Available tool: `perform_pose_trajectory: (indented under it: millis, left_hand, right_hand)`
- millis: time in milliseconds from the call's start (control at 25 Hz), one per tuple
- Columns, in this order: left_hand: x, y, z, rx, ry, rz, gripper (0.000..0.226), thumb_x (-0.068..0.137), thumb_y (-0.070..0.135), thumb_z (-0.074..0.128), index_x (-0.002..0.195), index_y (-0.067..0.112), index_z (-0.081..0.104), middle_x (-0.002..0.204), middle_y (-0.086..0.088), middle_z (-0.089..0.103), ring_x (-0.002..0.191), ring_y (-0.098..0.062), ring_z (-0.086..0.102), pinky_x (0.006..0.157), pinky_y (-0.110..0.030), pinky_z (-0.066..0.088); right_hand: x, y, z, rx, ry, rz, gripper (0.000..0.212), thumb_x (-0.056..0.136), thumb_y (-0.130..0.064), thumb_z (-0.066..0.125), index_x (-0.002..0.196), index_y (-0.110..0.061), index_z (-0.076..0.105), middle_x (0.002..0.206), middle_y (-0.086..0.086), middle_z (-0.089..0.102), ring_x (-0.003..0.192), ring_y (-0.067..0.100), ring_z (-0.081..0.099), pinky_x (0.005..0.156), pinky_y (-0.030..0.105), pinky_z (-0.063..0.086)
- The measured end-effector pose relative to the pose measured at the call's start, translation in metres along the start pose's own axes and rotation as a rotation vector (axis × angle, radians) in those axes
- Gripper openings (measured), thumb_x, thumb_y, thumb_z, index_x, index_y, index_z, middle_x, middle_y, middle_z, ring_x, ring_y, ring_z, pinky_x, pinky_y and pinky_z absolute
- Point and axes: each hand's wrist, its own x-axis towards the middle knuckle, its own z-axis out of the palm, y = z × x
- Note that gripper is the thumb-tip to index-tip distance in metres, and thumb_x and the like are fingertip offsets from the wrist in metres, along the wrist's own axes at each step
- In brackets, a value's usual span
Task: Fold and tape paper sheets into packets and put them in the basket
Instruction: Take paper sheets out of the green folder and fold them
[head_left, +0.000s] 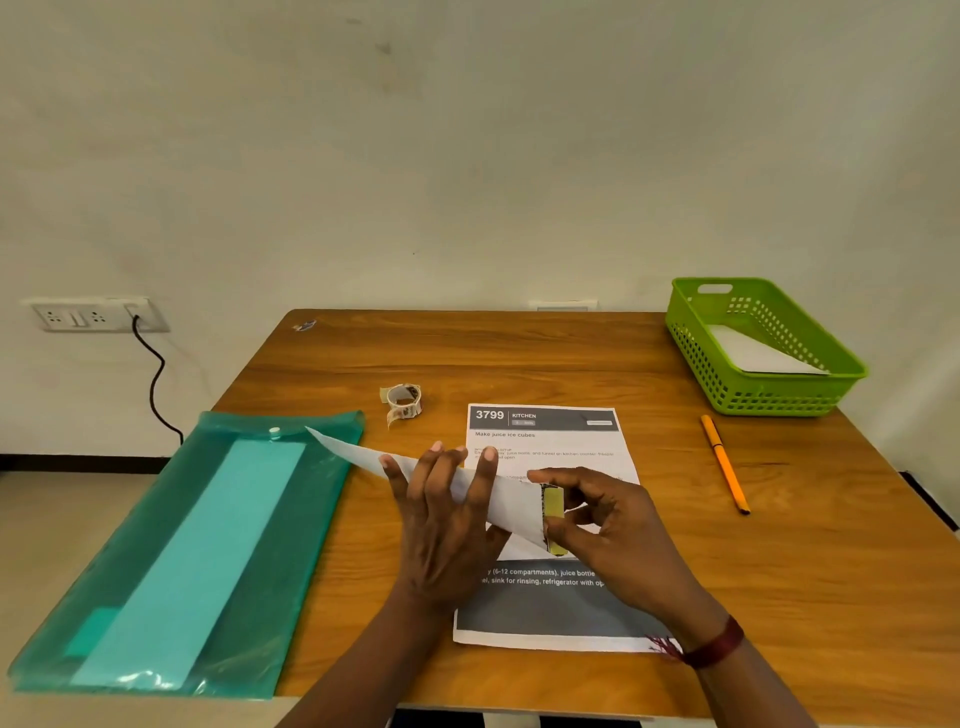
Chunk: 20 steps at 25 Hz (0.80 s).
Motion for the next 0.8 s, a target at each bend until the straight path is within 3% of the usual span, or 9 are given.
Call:
perform_pose_trajectory:
  millis: [160, 280, 400, 560, 680, 800]
  left_hand:
    - [0.000, 0.000, -0.001, -0.024, -0.007, -0.008, 0.102, 0.066, 0.047, 0.080, 0.144, 0.013, 0.023, 0.130, -0.018, 0.035, 0.127, -0.039, 0.035, 0.114, -0.066, 0.005]
    - [0.002, 0.001, -0.004, -0.030, -0.012, -0.016, 0.089, 0.075, 0.045, 0.068, 0.144, 0.012, 0.022, 0.130, -0.018, 0.035, 0.127, -0.039, 0.035, 0.111, -0.068, 0.009]
    - [0.000, 0.001, -0.003, 0.020, -0.040, 0.002, 0.103, 0.063, 0.038, 0.082, 0.144, 0.013, 0.022, 0.130, -0.018, 0.035, 0.126, -0.038, 0.036, 0.107, -0.072, 0.019]
    - [0.000, -0.002, -0.003, 0.060, -0.110, 0.024, 0.112, 0.060, 0.044, 0.086, 0.145, 0.012, 0.021, 0.133, -0.018, 0.036, 0.127, -0.037, 0.036, 0.114, -0.067, 0.001]
    - [0.003, -0.002, -0.009, 0.065, -0.149, 0.029, 0.107, 0.065, 0.037, 0.085, 0.147, 0.012, 0.020, 0.133, -0.017, 0.038, 0.128, -0.035, 0.037, 0.114, -0.068, -0.002]
    - [0.011, -0.010, -0.014, 0.059, -0.243, 0.047, 0.105, 0.066, 0.039, 0.082, 0.147, 0.014, 0.020, 0.135, -0.015, 0.040, 0.128, -0.034, 0.039, 0.113, -0.069, -0.003]
  right_hand:
    - [0.007, -0.001, 0.000, -0.060, -0.109, 0.001, 0.029, 0.085, -0.009, 0.072, 0.109, -0.025, 0.073, 0.100, -0.012, 0.073, 0.088, 0.011, 0.069, 0.074, 0.035, 0.058]
    - [0.009, -0.001, 0.001, -0.202, -0.042, -0.099, 0.008, 0.085, -0.014, 0.071, 0.086, -0.020, 0.075, 0.076, -0.012, 0.070, 0.068, 0.006, 0.063, 0.062, 0.035, 0.055]
    - [0.013, -0.001, 0.000, -0.279, 0.105, -0.183, 0.017, 0.086, -0.013, 0.068, 0.071, -0.019, 0.070, 0.068, -0.011, 0.067, 0.065, 0.009, 0.064, 0.057, 0.033, 0.055]
    - [0.015, 0.004, -0.003, -0.376, 0.208, -0.274, 0.014, 0.088, -0.022, 0.064, 0.079, -0.022, 0.073, 0.078, -0.015, 0.070, 0.069, 0.007, 0.065, 0.058, 0.030, 0.055]
    - [0.016, 0.012, -0.006, -0.295, 0.332, -0.185, 0.026, 0.082, 0.002, 0.069, 0.089, -0.023, 0.077, 0.085, -0.019, 0.071, 0.070, 0.005, 0.067, 0.057, 0.025, 0.056]
    - [0.020, 0.016, -0.014, -0.164, 0.351, -0.048, 0.029, 0.083, 0.001, 0.069, 0.086, -0.027, 0.075, 0.078, -0.016, 0.071, 0.068, 0.006, 0.066, 0.059, 0.019, 0.054]
